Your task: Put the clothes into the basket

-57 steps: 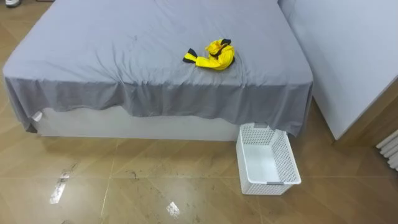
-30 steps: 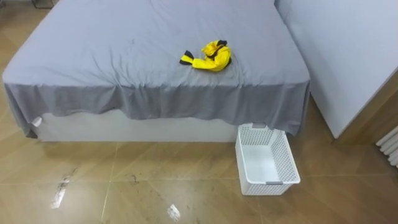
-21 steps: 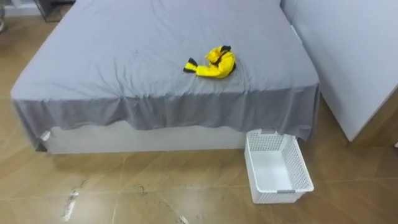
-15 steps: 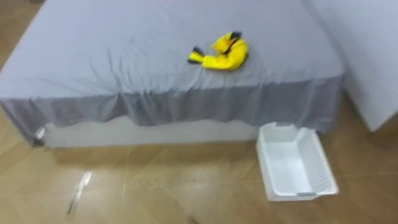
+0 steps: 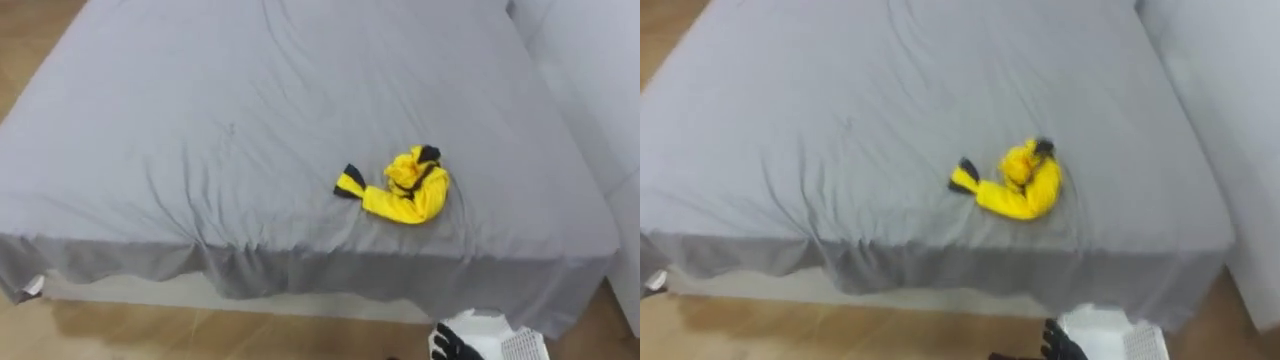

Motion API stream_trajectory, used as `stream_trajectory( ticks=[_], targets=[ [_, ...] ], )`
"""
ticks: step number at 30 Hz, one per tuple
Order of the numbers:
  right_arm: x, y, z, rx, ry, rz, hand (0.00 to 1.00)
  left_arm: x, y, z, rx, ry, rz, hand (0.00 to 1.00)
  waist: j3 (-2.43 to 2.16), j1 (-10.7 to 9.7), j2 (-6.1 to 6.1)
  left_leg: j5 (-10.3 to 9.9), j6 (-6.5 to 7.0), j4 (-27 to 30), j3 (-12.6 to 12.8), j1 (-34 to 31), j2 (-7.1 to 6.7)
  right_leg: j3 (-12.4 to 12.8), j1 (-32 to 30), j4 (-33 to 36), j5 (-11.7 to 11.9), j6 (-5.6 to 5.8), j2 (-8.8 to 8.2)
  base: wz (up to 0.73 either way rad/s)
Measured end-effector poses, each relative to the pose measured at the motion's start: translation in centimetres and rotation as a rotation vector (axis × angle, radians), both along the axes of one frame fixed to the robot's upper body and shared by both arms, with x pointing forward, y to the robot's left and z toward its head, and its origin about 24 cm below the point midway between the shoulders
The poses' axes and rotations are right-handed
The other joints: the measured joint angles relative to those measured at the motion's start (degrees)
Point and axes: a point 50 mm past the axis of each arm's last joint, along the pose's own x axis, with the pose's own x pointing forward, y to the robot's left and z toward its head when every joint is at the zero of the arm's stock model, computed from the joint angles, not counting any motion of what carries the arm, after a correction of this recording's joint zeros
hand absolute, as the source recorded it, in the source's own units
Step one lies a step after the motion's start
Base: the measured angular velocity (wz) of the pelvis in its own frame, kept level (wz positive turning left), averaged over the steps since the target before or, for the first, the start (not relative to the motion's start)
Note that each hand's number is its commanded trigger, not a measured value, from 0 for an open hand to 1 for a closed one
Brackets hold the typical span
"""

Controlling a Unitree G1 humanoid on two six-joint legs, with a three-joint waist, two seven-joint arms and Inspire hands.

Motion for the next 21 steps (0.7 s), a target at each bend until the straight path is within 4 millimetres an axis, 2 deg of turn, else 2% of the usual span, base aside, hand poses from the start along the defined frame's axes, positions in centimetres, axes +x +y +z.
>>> stream_trajectory(
  ticks=[1, 2, 3, 4, 5, 6, 7, 8, 9, 10, 11, 12, 13, 14, 15, 16, 17, 21],
  targets=[
    [1.0, 0.3, 0.4, 0.015, -0.035, -0.005, 0.0, -0.6, 0.2, -0.1, -0.001, 0.02, 0.009, 0.0, 0.6, 0.61, 1.12, -0.01, -2.5, 2.65, 0.32, 0.27, 1.32, 0.31, 1.61, 0.81, -0.78, -1.13, 1.36, -0.29],
    [1.4, 0.3, 0.5, 0.021, -0.048, -0.006, 0.0, -0.8, 0.2, -0.2, -0.001, 0.026, 0.013, 0.0, 0.63, 0.7, 1.16, 0.63, -3.99, 4.75, 0.69, 0.03, 1.83, 1.01, 2.6, 0.86, -1.22, -1.38, 1.62, -0.04],
    [2.2, 0.4, 0.9, 0.032, -0.076, -0.018, 0.0, -1.0, 0.3, -0.2, -0.005, 0.025, 0.023, 0.0, 0.9, 1.12, 0.62, 0.74, -4.99, 8.57, 0.82, -1.02, 2.89, 4.56, 4.82, 0.5, -1.7, -1.12, 1.61, 0.4],
    [2.3, 0.3, 1.1, 0.049, -0.093, -0.042, 0.0, -0.8, 0.4, 0.0, 0.0, 0.008, 0.021, 0.0, 1.48, 0.86, -0.49, 0.88, -5.21, 9.75, 1.01, -2.72, 4.07, 5.92, 7.33, -0.04, -1.87, -0.82, 1.11, 0.55],
    [2.4, 0.2, 1.2, 0.055, -0.099, -0.047, 0.0, -0.6, 0.5, 0.0, 0.004, -0.002, 0.02, 0.0, 1.68, 0.56, -0.85, 1.36, -5.31, 9.4, 1.16, -3.55, 4.82, 5.96, 8.42, -0.23, -2.0, -0.64, 1.08, 0.66],
    [2.7, 0.0, 1.5, 0.057, -0.113, -0.047, 0.0, -0.3, 0.6, 0.3, 0.007, -0.03, 0.021, 0.0, 1.63, 0.49, -0.27, 2.95, -5.7, 9.64, 1.44, -5.4, 6.26, 4.75, 10.5, -0.54, -2.84, 0.26, 1.72, 0.2],
    [2.8, 0.2, 1.6, 0.072, -0.118, -0.039, 0.0, -0.8, 1.0, 0.3, 0.012, -0.027, 0.036, 0.0, 1.43, 1.25, -1.16, 3.14, -5.7, 12.58, 2.84, -4.6, 6.66, 2.72, 12.72, -1.19, -4.63, 0.52, 2.23, 0.0],
    [3.1, 0.3, 1.8, 0.08, -0.135, -0.031, 0.0, -1.1, 1.1, 0.3, 0.013, -0.021, 0.047, 0.0, 1.61, 1.37, -1.06, 3.14, -5.71, 14.06, 2.89, -4.5, 6.9, 1.15, 14.03, -2.29, -5.24, 0.37, 2.32, -0.39],
    [3.4, 0.4, 2.3, 0.087, -0.17, -0.015, 0.0, -1.8, 1.4, 0.2, 0.016, -0.007, 0.068, 0.0, 1.28, 1.54, -1.59, 3.13, -5.71, 18.21, 3.82, -5.35, 7.74, -0.79, 16.73, -5.72, -5.71, 0.01, 2.39, -0.47],
    [3.8, 0.5, 3.0, 0.092, -0.209, 0.001, 0.0, -2.5, 1.5, 0.2, 0.013, 0.006, 0.097, 0.0, 1.09, 1.35, -1.96, 3.32, -5.78, 22.72, 3.6, -7.03, 8.65, 0.24, 18.54, -7.99, -5.88, -0.27, 2.85, -0.44],
    [3.9, 0.5, 3.1, 0.092, -0.22, 0.004, 0.0, -2.7, 1.6, 0.1, 0.01, 0.011, 0.112, 0.0, 1.06, 1.19, -1.93, 2.65, -5.23, 24.08, 2.44, -7.77, 8.57, 0.52, 18.86, -8.19, -5.9, -0.3, 2.84, -0.13],
    [4.1, 0.5, 3.3, 0.086, -0.228, 0.008, 0.0, -2.4, 1.7, 0.2, 0.01, 0.007, 0.111, 0.0, 0.94, -0.12, -2.21, 0.51, -3.81, 22.44, -0.18, -9.84, 7.04, 1.13, 18.98, -8.28, -5.99, -0.14, 2.31, 0.04],
    [4.2, 0.2, 3.4, 0.071, -0.227, 0.002, 0.0, -1.8, 1.6, 0.3, 0.01, -0.01, 0.098, 0.0, 1.3, 0.03, -2.91, -0.33, -3.18, 18.06, -2.3, -12.15, 4.98, 3.44, 18.89, -8.32, -5.99, 0.26, 1.55, 0.0],
    [4.2, 0.1, 3.4, 0.065, -0.226, -0.001, 0.0, -1.5, 1.5, 0.3, 0.008, -0.018, 0.096, 0.0, 1.47, 0.05, -3.26, -0.23, -3.35, 15.37, -2.71, -13.44, 4.14, 3.85, 18.84, -8.36, -5.98, 0.48, 1.2, -0.34],
    [4.2, 0.1, 3.4, 0.055, -0.223, 0.001, 0.0, -1.1, 1.4, 0.4, 0.005, -0.03, 0.094, 0.0, 1.5, 0.5, -3.2, 2.52, -3.0, 10.87, -2.9, -16.12, 3.52, 4.88, 18.55, -8.38, -6.02, 0.96, 1.19, -0.58],
    [3.8, 0.5, 3.1, 0.047, -0.203, 0.019, 0.0, -1.3, 1.5, 0.3, 0.009, -0.026, 0.1, 0.0, 0.76, 1.47, -2.82, 3.78, -1.46, 9.62, -2.5, -16.01, 3.43, 6.15, 18.14, -8.03, -6.14, 1.63, 1.29, -0.51],
    [3.7, 0.7, 3.0, 0.043, -0.199, 0.029, 0.0, -1.7, 1.5, 0.2, 0.01, -0.01, 0.102, 0.0, 0.43, 1.32, -3.13, 4.11, -1.15, 8.8, -2.21, -15.34, 3.19, 6.28, 18.22, -7.94, -6.05, 1.88, 1.12, -0.37],
    [3.9, 0.6, 3.2, 0.033, -0.21, 0.028, 0.0, -1.7, 1.3, 0.1, 0.001, 0.005, 0.091, 0.0, 0.32, 0.69, -3.41, 5.2, -0.57, 5.25, -1.29, -13.11, 1.58, 6.38, 18.15, -7.84, -6.25, 2.53, 0.09, -0.1]
  ],
)
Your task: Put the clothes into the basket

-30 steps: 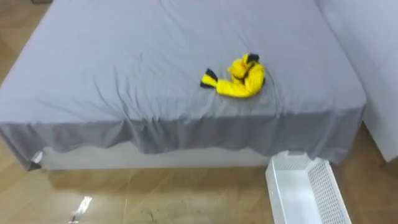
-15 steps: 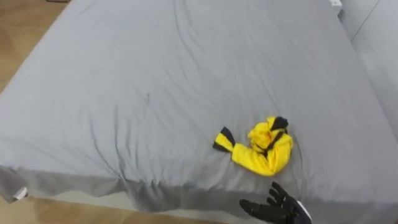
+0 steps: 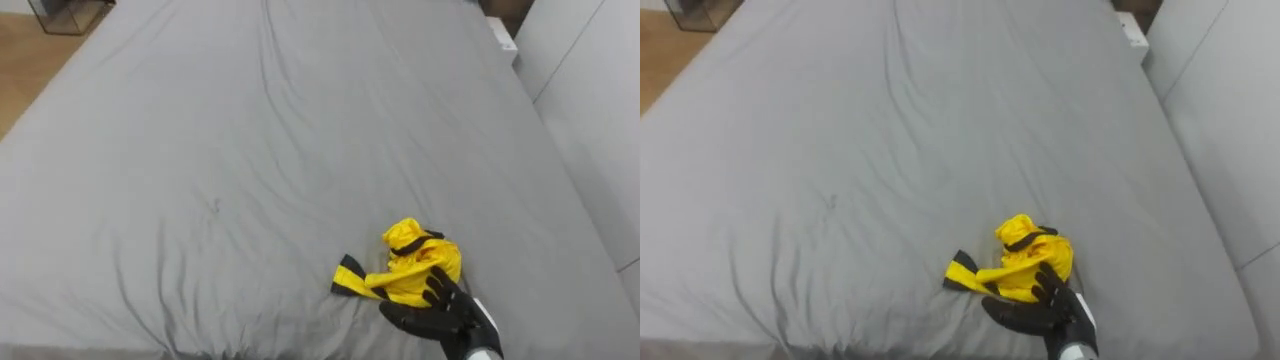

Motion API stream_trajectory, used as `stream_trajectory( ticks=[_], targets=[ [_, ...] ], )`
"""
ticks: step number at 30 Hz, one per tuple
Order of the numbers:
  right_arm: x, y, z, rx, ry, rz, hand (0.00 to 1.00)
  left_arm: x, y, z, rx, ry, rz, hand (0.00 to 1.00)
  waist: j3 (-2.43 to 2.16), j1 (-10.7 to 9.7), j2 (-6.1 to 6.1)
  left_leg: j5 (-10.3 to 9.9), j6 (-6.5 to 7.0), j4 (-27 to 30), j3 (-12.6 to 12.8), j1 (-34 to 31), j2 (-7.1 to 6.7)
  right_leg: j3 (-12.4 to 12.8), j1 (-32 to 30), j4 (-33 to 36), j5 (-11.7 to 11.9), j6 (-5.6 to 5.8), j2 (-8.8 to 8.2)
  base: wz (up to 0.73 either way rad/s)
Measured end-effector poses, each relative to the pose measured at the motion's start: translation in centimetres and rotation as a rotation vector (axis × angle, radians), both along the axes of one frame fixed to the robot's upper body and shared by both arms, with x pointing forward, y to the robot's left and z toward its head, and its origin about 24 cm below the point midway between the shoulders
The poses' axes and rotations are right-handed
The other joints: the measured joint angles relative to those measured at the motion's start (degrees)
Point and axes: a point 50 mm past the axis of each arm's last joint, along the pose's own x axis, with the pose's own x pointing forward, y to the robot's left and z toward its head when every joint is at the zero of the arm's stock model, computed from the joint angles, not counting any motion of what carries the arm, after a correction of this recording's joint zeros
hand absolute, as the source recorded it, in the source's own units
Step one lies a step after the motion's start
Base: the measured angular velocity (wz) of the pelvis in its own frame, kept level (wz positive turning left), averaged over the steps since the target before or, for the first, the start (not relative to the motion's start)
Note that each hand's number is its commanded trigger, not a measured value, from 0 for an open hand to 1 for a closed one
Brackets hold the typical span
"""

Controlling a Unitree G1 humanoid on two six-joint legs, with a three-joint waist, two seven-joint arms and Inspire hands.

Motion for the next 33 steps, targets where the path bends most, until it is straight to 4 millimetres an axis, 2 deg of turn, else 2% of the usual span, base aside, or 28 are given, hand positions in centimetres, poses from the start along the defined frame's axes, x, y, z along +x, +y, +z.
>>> stream_trajectory(
  ticks=[3, 5, 8, 15, 20, 26, 29, 33],
  targets=[
    [0.6, 0.1, 0.4, -0.005, -0.026, -0.002, 0.0, -0.2, 0.0, -0.1, -0.003, 0.017, 0.0, 0.0, 0.11, -0.6, -0.01, 1.09, 0.28, -1.99, -0.04, -0.24, -1.05, -0.23, -1.16, 0.07, -0.16, 0.3, -0.67, 0.02],
    [1.4, 0.2, 0.8, -0.005, -0.049, 0.005, 0.0, 0.1, 0.0, -0.1, -0.007, 0.017, -0.004, 0.0, 0.35, -0.7, 0.01, 1.78, 0.4, -2.99, -0.01, -0.72, -1.71, -0.11, -2.04, -0.08, -0.25, 0.44, -0.97, 0.0],
    [2.4, 0.3, 1.4, -0.008, -0.081, 0.013, 0.0, 0.5, 0.2, -0.1, -0.015, 0.012, -0.008, 0.0, 1.01, -0.72, -0.3, 2.34, 0.49, -3.77, -0.2, -1.22, -1.96, -0.37, -2.36, -1.0, -0.28, 0.49, -1.12, 0.04],
    [3.7, 0.7, 2.1, -0.044, -0.118, 0.048, 0.0, 0.5, 0.5, 0.0, -0.012, 0.013, 0.015, 0.0, 0.61, -0.46, -1.3, 2.56, 0.5, -3.82, -0.17, -4.2, -1.99, -0.78, -5.6, -0.74, -0.28, 0.49, -1.21, 0.03],
    [3.7, 0.8, 2.1, -0.105, -0.108, 0.076, 0.0, 0.5, 0.7, 0.0, -0.012, 0.017, 0.024, 0.0, 0.63, -0.5, -1.45, 2.56, 0.5, -3.83, -0.5, -4.25, -1.97, -1.18, -5.64, -0.79, -0.28, 0.49, -1.25, 0.01],
    [3.6, 0.4, 1.1, -0.14, -0.043, 0.062, 0.0, 0.9, 0.8, 0.0, -0.016, 0.018, 0.014, 0.0, 0.71, -0.51, -1.57, 2.56, 0.5, -3.8, -1.09, -4.62, -2.13, -1.7, -5.74, -0.86, -0.3, 0.52, -1.45, 0.03],
    [4.3, -0.1, 1.1, -0.159, -0.026, 0.027, 0.0, 1.0, 0.8, 0.1, -0.02, 0.013, 0.011, 0.0, 0.75, -0.45, -1.57, 2.83, 0.79, -3.68, -1.48, -5.6, -2.53, -1.82, -6.43, -1.05, -0.43, 0.72, -1.85, 0.06],
    [5.4, -1.0, 1.4, -0.185, -0.018, -0.039, 0.0, 1.6, 0.8, 0.1, -0.024, 0.01, 0.006, 0.0, 0.82, -0.34, -1.44, 3.21, 1.29, -2.9, -2.54, -7.68, -3.06, -3.38, -7.77, -0.82, -0.45, 1.01, -2.56, 0.16]
  ],
)
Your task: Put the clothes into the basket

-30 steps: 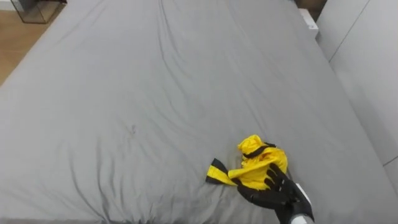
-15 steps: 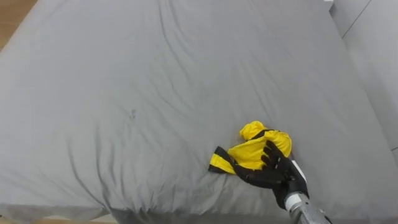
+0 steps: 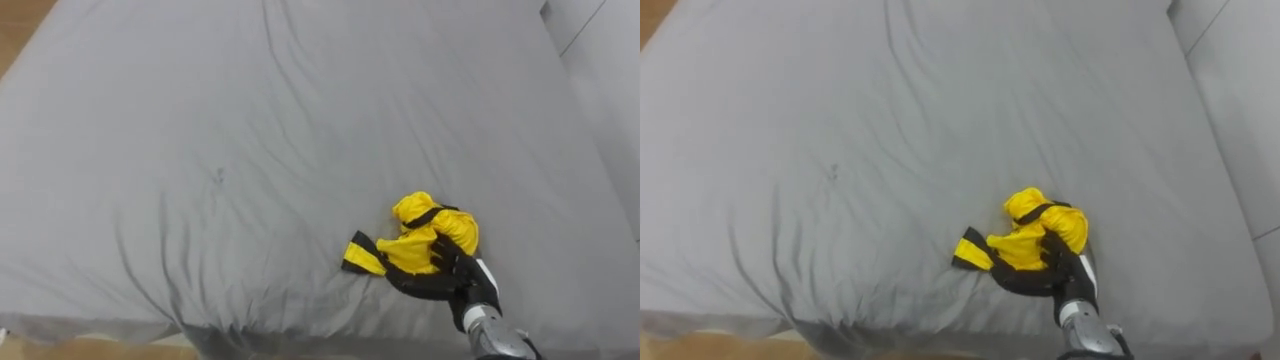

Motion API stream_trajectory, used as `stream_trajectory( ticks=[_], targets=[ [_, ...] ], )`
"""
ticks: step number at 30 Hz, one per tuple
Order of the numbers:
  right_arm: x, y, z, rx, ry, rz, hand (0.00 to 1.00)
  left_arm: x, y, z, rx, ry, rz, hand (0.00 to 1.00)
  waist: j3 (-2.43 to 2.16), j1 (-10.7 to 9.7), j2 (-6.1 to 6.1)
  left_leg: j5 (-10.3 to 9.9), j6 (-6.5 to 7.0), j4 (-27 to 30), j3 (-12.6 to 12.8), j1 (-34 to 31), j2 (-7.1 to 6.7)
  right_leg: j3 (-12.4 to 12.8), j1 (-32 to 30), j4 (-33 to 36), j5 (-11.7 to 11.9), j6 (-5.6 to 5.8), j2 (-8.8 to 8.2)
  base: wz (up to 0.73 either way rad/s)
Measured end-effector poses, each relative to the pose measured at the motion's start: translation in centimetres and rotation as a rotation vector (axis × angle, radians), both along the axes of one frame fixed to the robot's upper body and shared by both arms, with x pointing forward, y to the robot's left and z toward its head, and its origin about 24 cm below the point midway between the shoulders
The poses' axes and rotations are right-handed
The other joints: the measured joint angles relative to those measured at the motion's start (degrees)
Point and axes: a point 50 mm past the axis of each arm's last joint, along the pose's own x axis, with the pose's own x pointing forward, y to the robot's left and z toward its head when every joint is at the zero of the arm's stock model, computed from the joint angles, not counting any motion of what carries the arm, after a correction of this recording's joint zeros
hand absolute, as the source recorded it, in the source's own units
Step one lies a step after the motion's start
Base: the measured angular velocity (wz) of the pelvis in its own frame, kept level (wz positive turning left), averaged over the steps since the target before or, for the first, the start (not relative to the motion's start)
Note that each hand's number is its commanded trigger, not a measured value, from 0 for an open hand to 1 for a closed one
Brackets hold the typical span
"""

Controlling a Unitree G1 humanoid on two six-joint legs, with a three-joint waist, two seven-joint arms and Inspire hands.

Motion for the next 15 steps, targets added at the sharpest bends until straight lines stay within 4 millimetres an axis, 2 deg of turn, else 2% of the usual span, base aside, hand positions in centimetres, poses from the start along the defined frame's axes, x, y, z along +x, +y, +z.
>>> stream_trajectory(
  ticks=[6, 9, 15],
  targets=[
    [1.2, -1.2, 0.9, -0.045, -0.017, -0.047, 0.0, 0.6, -0.1, 0.0, -0.016, -0.007, -0.01, 0.0, 0.14, 1.56, 0.13, 0.14, 0.24, 0.08, 0.01, -1.67, 0.02, 0.01, -1.98, 1.28, 0.12, 0.32, -0.46, 0.03],
    [2.0, -1.8, 1.6, -0.066, -0.04, -0.049, 0.0, 0.6, -0.1, 0.0, -0.018, -0.006, -0.01, 0.0, 0.39, 1.44, 0.19, 0.15, 0.25, 0.06, 0.11, -1.81, 0.04, 0.07, -2.23, 1.47, 0.12, 0.32, -0.51, 0.0],
    [2.5, -2.5, 2.2, -0.117, -0.05, -0.043, 0.0, 1.0, -0.1, 0.0, -0.033, 0.014, -0.011, 0.0, 0.51, 1.57, 0.15, 0.15, 0.25, -0.03, 0.28, -1.84, 0.1, 0.19, -2.34, 1.37, 0.12, 0.32, -0.47, -0.01]
  ],
)
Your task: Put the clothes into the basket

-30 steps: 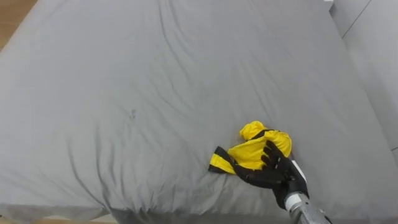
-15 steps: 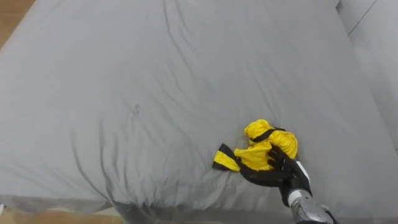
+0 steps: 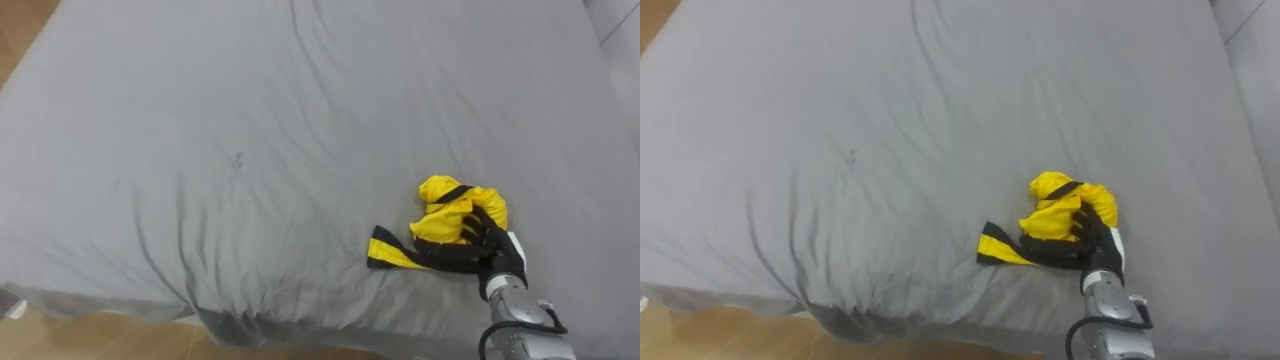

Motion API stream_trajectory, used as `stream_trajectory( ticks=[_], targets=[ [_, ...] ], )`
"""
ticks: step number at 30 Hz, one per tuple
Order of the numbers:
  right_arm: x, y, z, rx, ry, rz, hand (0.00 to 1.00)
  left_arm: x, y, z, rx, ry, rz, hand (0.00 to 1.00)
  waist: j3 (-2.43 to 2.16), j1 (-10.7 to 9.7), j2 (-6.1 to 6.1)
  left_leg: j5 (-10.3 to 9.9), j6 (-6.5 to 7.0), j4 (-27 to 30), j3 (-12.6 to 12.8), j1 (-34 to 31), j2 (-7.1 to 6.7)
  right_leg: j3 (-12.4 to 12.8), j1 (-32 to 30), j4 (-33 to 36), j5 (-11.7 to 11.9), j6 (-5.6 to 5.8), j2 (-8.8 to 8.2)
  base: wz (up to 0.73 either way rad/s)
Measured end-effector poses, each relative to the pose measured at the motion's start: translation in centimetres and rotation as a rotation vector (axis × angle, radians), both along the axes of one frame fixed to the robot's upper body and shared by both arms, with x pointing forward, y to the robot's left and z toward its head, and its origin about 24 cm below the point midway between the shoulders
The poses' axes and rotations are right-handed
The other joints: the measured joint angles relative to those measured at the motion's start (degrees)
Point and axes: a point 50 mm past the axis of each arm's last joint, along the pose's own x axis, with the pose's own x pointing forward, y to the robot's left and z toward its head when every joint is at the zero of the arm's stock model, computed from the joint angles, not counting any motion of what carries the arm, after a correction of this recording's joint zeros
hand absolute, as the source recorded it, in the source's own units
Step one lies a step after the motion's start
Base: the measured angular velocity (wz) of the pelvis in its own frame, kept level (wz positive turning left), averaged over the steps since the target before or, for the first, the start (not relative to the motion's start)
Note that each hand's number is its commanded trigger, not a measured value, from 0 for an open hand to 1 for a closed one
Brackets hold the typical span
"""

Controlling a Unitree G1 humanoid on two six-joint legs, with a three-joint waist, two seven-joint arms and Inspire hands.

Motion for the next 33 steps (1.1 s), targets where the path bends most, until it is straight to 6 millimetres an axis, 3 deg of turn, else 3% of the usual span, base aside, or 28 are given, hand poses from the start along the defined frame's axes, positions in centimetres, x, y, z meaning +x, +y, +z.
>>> stream_trajectory(
  ticks=[9, 33],
  targets=[
    [-0.25, -0.04, -0.38, -0.043, 0.035, 0.019, 0.0, 0.18, 0.23, 0.07, -0.003, -0.002, 0.009, 0.0, 0.4, 0.07, -0.8, 0.01, 0.0, -0.27, -0.06, -0.16, -0.05, -0.03, -0.05, -0.46, -0.06, 0.09, 0.05, 0.0],
    [0.29, -0.72, 0.14, -0.147, 0.04, 0.004, 0.0, 0.5, 0.1, 0.12, -0.014, -0.013, 0.008, 0.0, 0.32, 1.42, -1.04, 0.19, 0.14, -0.16, -0.42, -1.65, -0.06, -0.64, -1.87, 0.6, 0.04, 0.0, -0.1, 0.0]
  ],
)
